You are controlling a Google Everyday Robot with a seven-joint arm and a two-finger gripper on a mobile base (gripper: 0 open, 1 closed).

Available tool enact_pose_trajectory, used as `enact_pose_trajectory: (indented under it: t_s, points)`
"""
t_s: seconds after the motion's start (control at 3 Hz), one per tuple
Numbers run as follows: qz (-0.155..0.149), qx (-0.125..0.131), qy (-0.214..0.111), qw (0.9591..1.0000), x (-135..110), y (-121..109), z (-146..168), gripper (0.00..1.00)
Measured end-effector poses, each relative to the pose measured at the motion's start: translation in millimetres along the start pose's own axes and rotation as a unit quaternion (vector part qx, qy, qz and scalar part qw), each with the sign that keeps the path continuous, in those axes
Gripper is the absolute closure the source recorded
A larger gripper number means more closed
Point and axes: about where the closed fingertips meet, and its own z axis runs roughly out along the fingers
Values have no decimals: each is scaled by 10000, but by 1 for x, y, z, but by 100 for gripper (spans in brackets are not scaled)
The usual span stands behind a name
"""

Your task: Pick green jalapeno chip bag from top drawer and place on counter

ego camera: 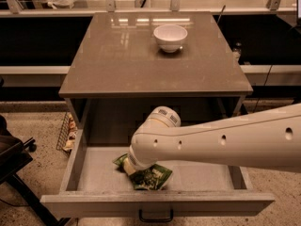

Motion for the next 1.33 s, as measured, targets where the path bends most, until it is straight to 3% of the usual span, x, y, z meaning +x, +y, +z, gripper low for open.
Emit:
enact_pose_trajectory:
  t_s: [0.33, 0.67, 1.0, 1.33]
  points:
    - [-54, -140, -124, 9998, -5, 2, -5, 100]
    - [-98, -328, -641, 9974, -26, -2, -54, 100]
    - [-200, -274, -1116, 9932, -50, -16, -125, 100]
    - [-511, -55, -1459, 9880, -86, -32, -211, 100]
